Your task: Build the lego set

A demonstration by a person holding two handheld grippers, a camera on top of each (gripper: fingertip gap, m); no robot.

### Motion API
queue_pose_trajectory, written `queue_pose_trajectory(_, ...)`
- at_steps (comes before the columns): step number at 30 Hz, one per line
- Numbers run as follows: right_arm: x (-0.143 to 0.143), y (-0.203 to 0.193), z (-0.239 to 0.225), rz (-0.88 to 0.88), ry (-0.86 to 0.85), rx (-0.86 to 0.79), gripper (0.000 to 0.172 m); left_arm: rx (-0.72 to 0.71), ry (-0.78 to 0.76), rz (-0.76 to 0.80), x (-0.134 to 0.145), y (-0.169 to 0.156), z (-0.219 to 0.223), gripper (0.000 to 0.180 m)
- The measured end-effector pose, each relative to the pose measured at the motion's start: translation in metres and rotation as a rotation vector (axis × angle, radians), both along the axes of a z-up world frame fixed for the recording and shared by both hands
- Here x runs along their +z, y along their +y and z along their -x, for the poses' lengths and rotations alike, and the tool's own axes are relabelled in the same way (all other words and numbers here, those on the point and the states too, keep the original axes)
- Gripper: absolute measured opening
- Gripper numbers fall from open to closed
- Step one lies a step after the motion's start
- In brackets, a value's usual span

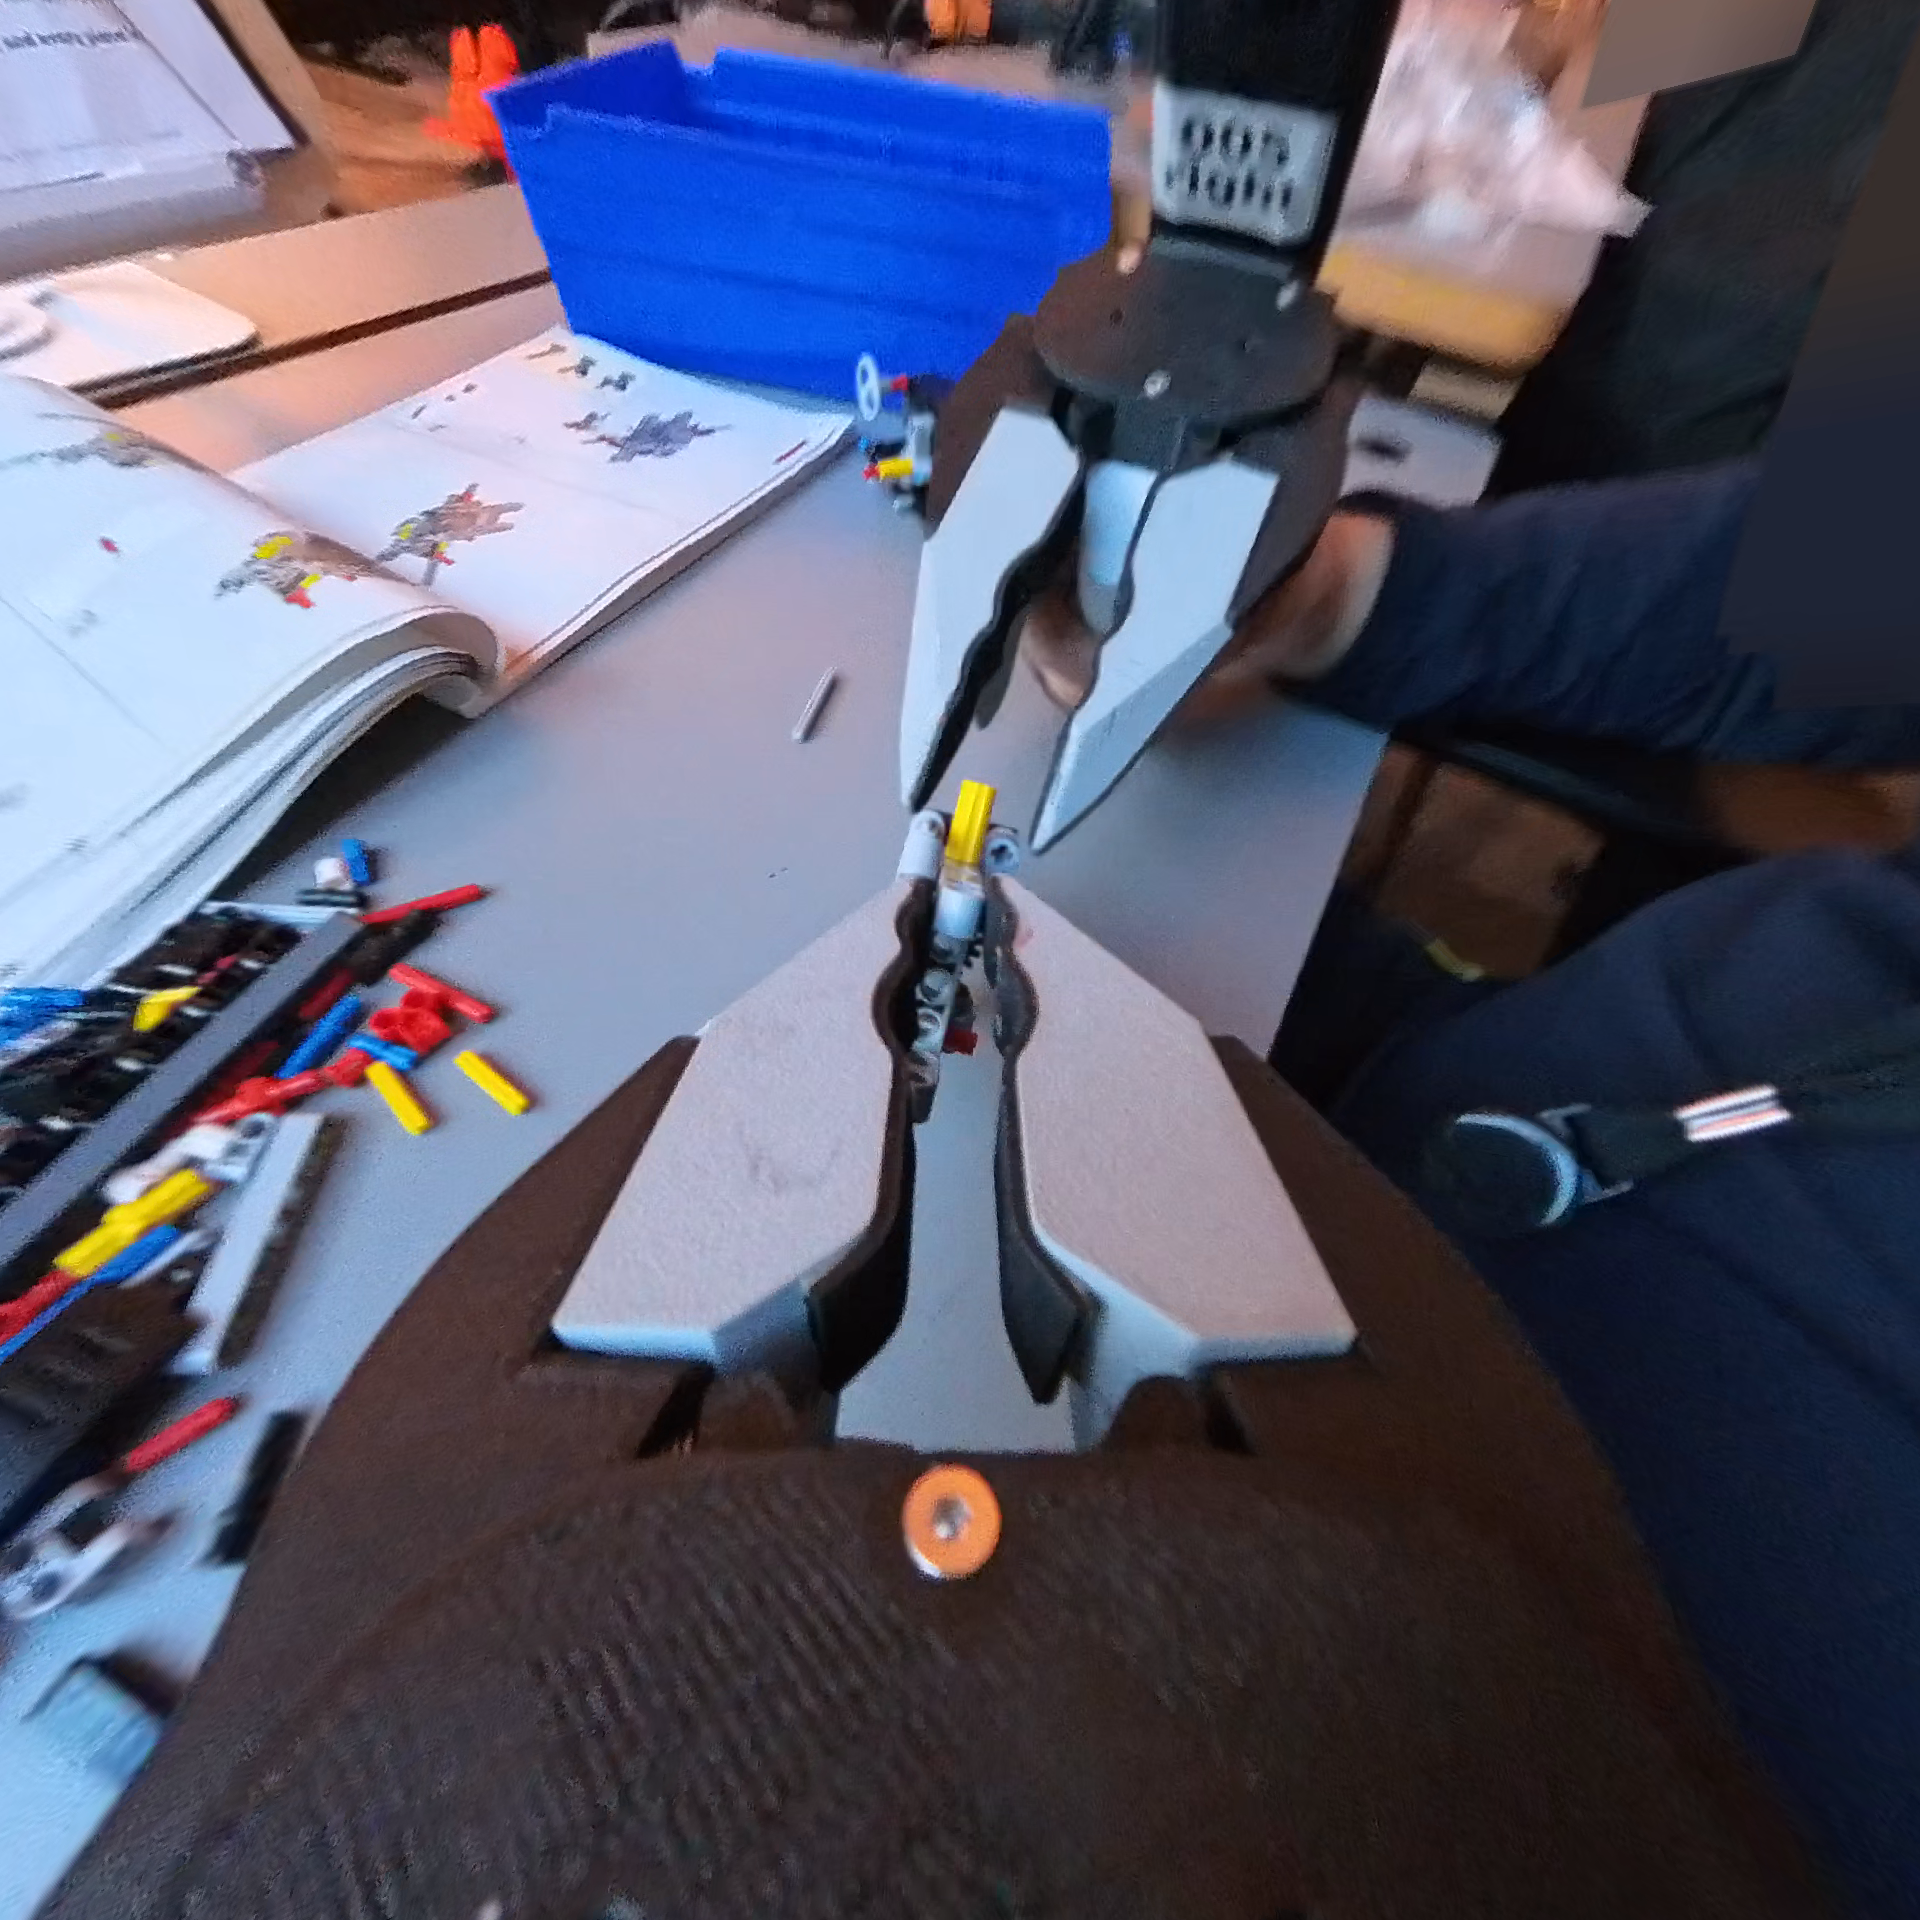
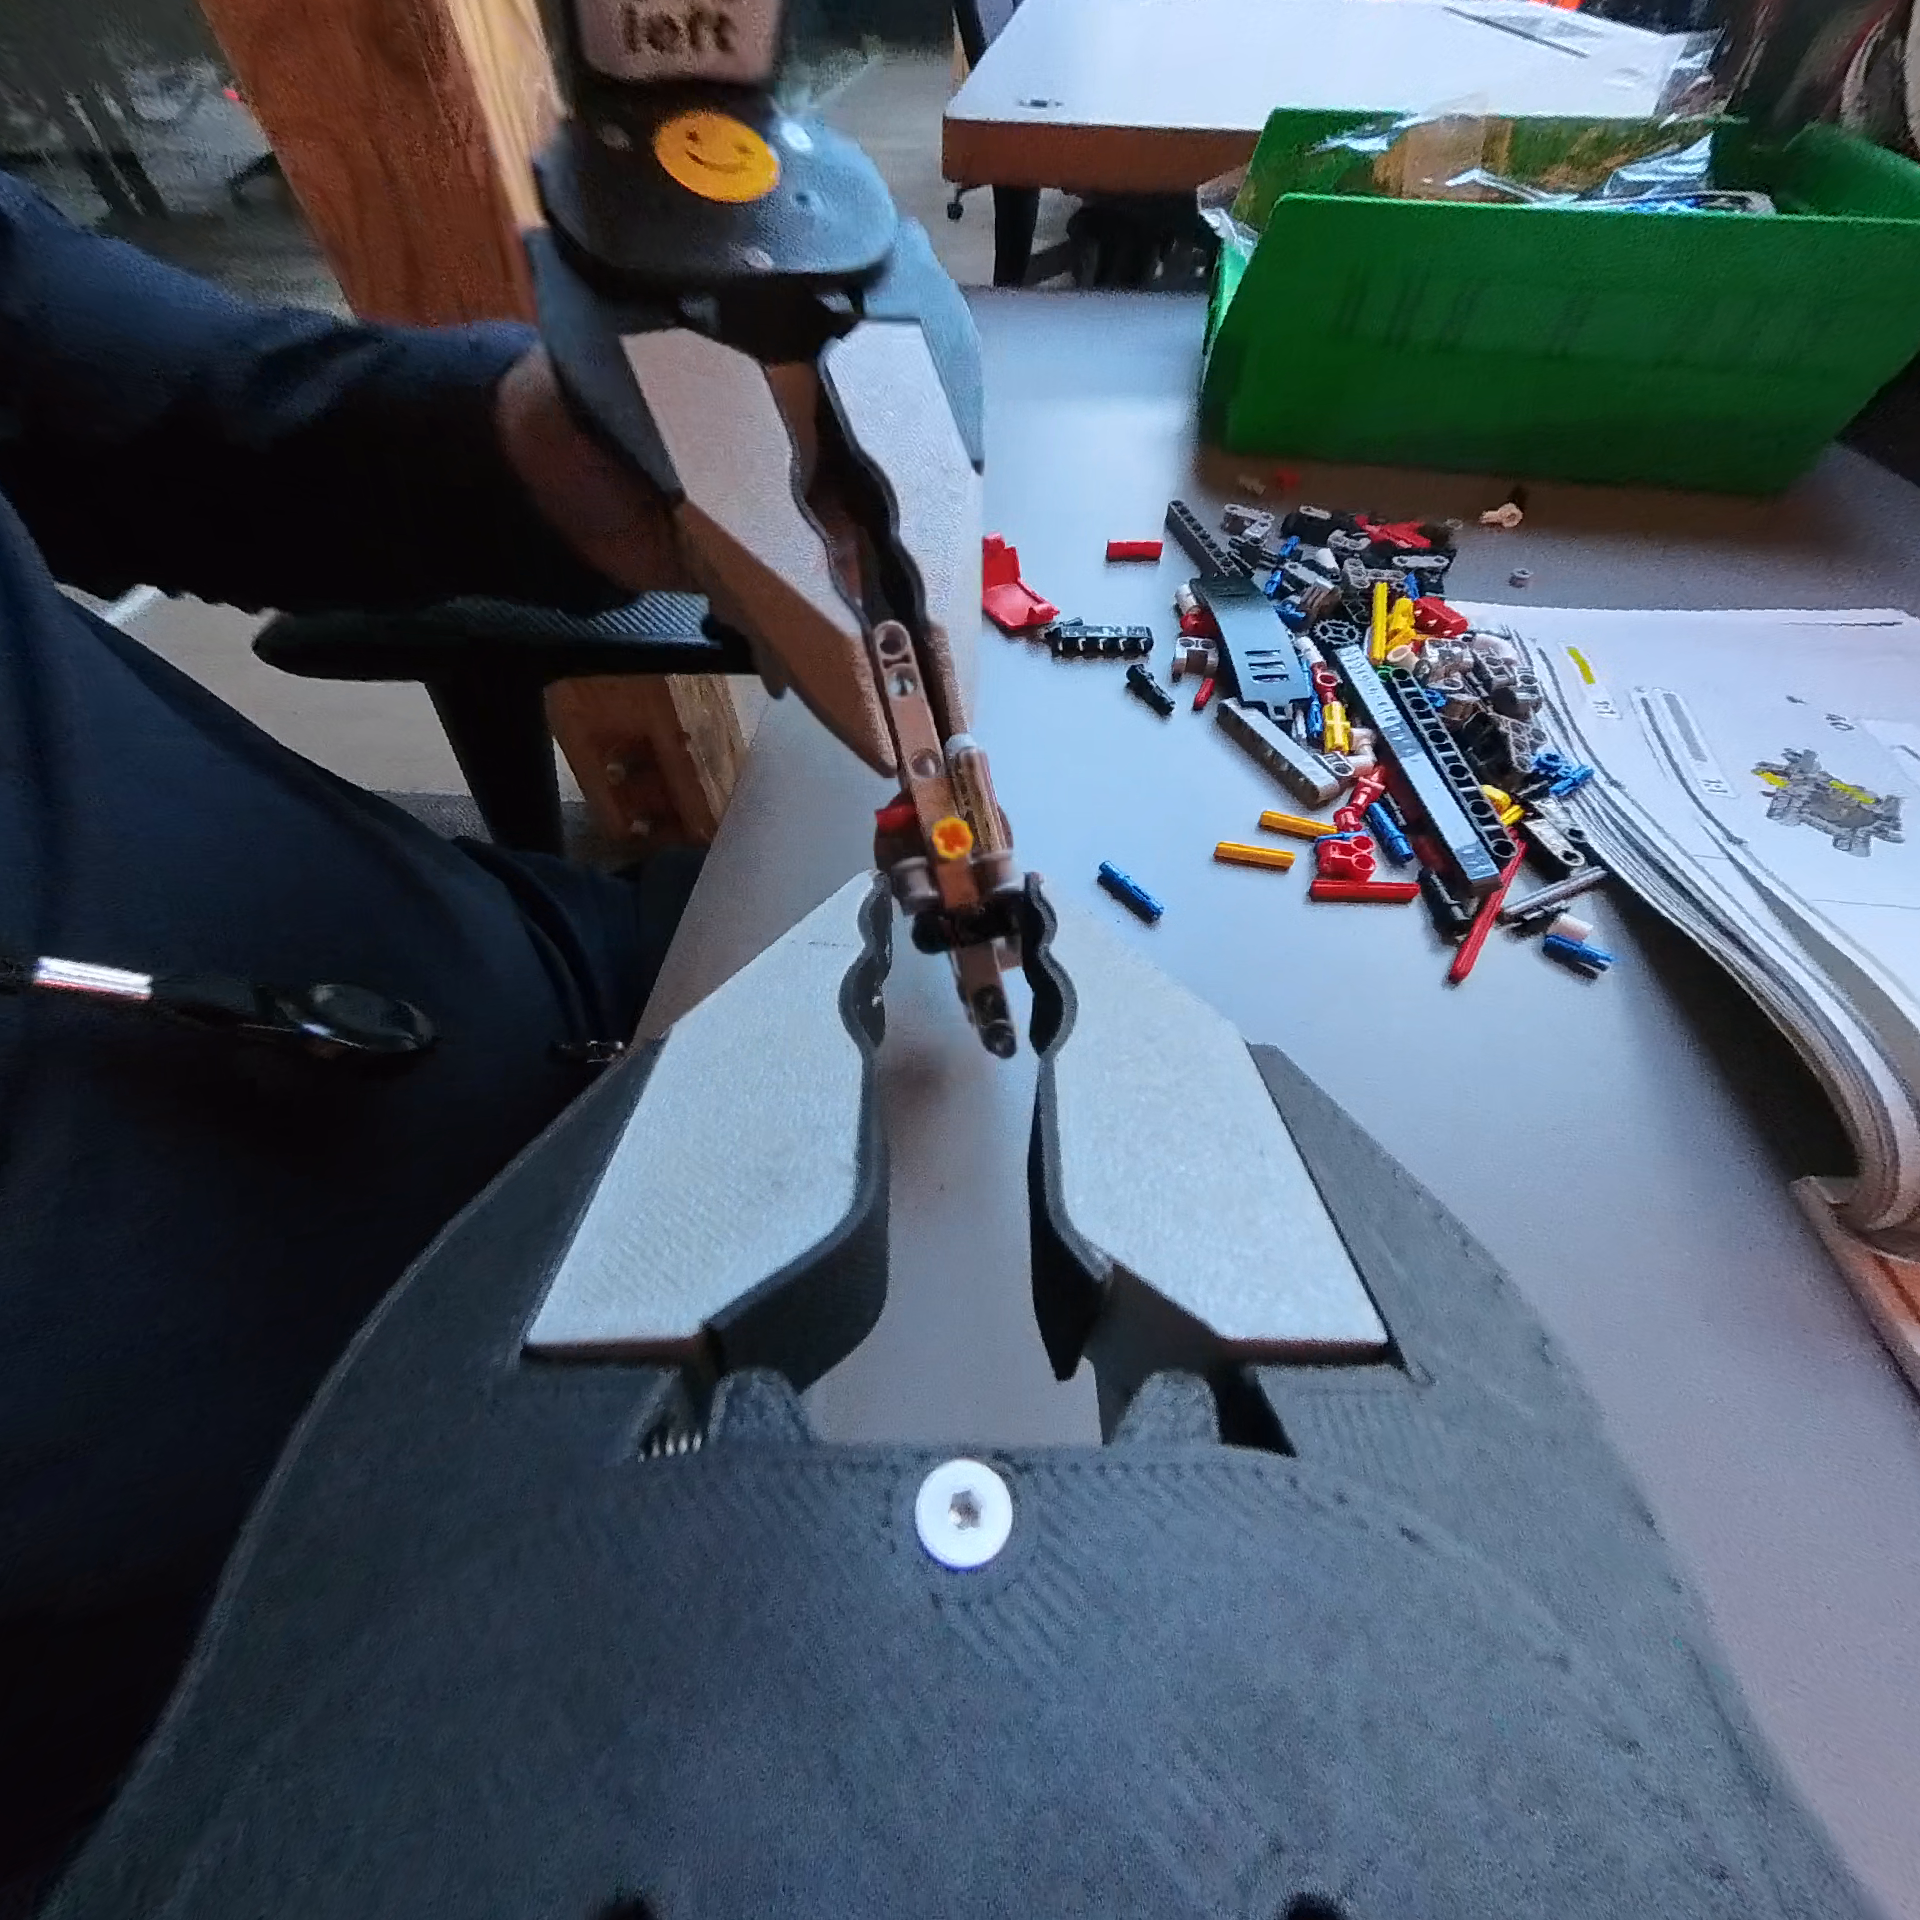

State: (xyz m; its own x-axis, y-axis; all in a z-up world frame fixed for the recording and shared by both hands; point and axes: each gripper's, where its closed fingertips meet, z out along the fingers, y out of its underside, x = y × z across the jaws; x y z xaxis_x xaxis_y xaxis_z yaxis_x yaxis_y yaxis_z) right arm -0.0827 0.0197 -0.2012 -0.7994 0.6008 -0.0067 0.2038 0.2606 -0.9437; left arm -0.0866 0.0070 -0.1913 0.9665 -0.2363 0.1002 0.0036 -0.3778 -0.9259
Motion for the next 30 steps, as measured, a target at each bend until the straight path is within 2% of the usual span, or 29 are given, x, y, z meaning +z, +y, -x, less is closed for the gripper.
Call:
queue_pose_trajectory(4, 0.006, 0.005, 0.0, 0.071, -0.026, 0.006, 0.027, -0.041, -0.197, -0.078, 0.002, -0.002, 0.004, 0.007)
queue_pose_trajectory(7, -0.003, 0.006, 0.002, 0.084, -0.095, 0.014, 0.036, -0.054, -0.287, -0.103, 0.002, -0.003, 0.008, 0.007)
queue_pose_trajectory(11, -0.014, 0.0, 0.002, 0.076, -0.169, 0.032, 0.026, -0.081, -0.338, -0.116, 0.006, -0.006, 0.009, 0.007)
queue_pose_trajectory(17, -0.014, -0.005, -0.001, 0.01, -0.11, 0.046, 0.013, -0.131, -0.263, -0.089, 0.001, -0.01, 0.002, 0.007)
queue_pose_trajectory(23, -0.02, -0.003, -0.001, -0.037, -0.113, 0.039, 0.013, -0.112, -0.157, 0.046, -0.021, -0.013, 0.008, 0.01)
queue_pose_trajectory(25, -0.02, -0.003, -0.002, -0.03, -0.115, 0.044, 0.013, -0.103, -0.104, 0.118, -0.032, -0.015, 0.01, 0.028)
queue_pose_trajectory(30, -0.021, -0.004, -0.001, -0.036, -0.118, 0.046, 0.013, -0.136, -0.071, 0.163, -0.04, -0.017, 0.005, 0.024)
